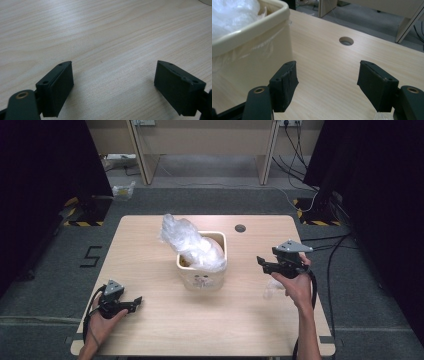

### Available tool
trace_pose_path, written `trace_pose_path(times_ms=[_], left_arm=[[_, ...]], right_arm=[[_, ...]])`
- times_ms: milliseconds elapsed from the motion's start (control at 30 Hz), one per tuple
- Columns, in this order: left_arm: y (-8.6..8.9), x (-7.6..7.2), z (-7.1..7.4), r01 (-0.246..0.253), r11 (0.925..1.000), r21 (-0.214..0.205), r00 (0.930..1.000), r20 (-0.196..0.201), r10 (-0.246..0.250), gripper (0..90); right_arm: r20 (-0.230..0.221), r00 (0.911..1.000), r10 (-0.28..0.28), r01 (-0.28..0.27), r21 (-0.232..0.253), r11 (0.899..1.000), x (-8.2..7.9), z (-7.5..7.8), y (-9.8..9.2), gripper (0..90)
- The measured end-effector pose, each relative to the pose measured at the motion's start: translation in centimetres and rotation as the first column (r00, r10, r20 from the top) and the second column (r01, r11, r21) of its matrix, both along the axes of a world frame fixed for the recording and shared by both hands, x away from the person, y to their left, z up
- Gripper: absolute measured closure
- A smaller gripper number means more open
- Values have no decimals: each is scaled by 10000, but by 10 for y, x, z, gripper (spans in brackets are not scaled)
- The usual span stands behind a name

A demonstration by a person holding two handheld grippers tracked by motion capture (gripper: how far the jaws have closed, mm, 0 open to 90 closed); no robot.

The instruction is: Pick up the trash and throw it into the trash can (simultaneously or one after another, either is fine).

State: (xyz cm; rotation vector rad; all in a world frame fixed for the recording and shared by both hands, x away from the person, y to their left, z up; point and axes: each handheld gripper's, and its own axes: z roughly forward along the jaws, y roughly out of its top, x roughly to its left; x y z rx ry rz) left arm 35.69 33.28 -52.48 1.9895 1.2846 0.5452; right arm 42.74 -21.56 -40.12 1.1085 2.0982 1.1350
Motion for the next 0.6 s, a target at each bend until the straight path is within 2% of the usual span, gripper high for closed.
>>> trace_pose_path(times_ms=[200,600], left_arm=[[0,0,0,-3,10000,22,10000,-5,3,149],[0,0,0,8,10000,32,10000,6,-8,150]], right_arm=[[-198,9993,-323,321,-89,9994,-2,-10,-8,318],[-575,9963,-642,630,-225,9978,-2,-23,-18,315]])
